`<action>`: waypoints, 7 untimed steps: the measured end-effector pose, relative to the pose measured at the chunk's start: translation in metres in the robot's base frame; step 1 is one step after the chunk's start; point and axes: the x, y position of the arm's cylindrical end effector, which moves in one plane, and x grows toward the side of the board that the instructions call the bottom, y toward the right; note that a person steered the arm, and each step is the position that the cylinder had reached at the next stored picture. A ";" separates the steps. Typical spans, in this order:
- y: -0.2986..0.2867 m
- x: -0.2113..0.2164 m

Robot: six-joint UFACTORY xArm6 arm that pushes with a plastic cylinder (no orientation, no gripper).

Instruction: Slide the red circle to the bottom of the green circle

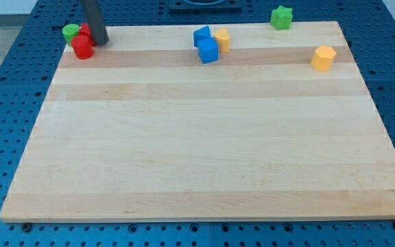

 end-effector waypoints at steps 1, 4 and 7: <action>0.004 0.012; 0.032 0.064; 0.000 0.037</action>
